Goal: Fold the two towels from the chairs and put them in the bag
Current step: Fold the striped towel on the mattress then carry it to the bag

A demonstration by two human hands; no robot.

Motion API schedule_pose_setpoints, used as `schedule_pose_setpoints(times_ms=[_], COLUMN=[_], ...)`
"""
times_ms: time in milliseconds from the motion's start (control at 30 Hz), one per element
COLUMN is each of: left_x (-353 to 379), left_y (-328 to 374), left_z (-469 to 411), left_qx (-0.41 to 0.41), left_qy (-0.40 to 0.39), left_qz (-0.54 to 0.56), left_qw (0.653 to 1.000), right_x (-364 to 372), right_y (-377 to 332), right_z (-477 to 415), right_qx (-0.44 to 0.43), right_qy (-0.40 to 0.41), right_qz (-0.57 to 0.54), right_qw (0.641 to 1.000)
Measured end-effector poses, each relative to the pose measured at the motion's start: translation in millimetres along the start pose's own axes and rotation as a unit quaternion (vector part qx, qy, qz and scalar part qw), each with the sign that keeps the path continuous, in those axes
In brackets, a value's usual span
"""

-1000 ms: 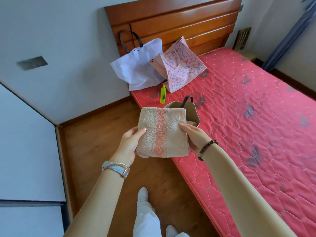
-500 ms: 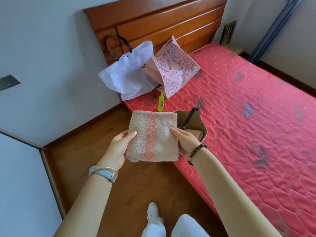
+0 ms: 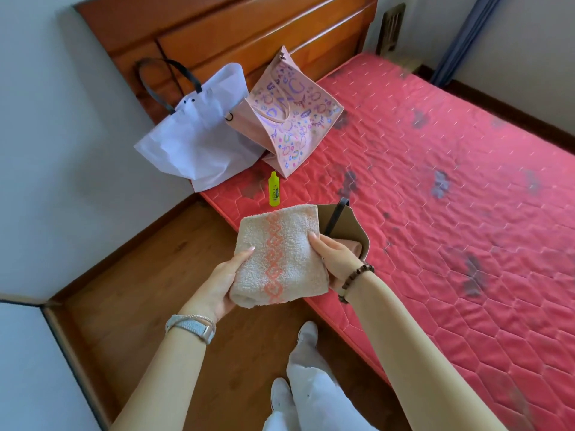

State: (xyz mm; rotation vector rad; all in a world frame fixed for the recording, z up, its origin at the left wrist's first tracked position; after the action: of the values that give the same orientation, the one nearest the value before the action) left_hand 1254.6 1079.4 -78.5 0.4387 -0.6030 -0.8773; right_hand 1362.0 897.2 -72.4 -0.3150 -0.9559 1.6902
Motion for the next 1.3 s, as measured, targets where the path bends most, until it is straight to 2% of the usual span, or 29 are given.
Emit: schedule_pose_setpoints(times_ms=[233, 367, 633, 833, 967, 1167, 1300], left_x=[40, 66, 79, 68, 69, 72, 66], left_y=[60, 89, 107, 108, 100, 75, 50], left_z=[-61, -95, -152, -201, -242, -297, -321], left_qx=[0.017, 0.048, 0.07, 0.063, 0.061, 0.05, 0.031], left_qy=[-0.027, -0.019, 0.023, 0.087, 0.1, 0.061, 0.048], left_qz=[-0.018, -0.04, -0.08, -0.17, -0.26, -0.366, -0.389], left_qw=[0.999, 0.998, 0.994, 0.98, 0.958, 0.927, 0.919], right_x=[-25, -48, -104, -152, -174, -184, -180], right_y=[-51, -79, -95, -70, -41, 2, 21], right_z=[-57, -81, -103, -104, -106, -116, -123], right_qx=[-0.013, -0.015, 0.004, 0.029, 0.056, 0.085, 0.09], right_qy=[0.013, 0.061, 0.137, 0.197, 0.235, 0.288, 0.303], right_qz=[-0.016, -0.003, -0.107, -0.158, -0.19, -0.231, -0.247], right_qw=[1.0, 0.998, 0.985, 0.967, 0.952, 0.926, 0.916])
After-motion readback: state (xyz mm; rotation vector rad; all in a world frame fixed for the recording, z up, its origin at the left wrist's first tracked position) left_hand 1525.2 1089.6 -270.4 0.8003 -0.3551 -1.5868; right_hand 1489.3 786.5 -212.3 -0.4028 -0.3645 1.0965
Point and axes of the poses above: each hand's wrist, its own z-axis away from the middle knuckle, its own x-axis out of the palm, y = z × x, the point moved 2 cm from there along -z, towards the middle knuckle, and after that the axes turned 1 degree about -x, right-handed, at the moved point
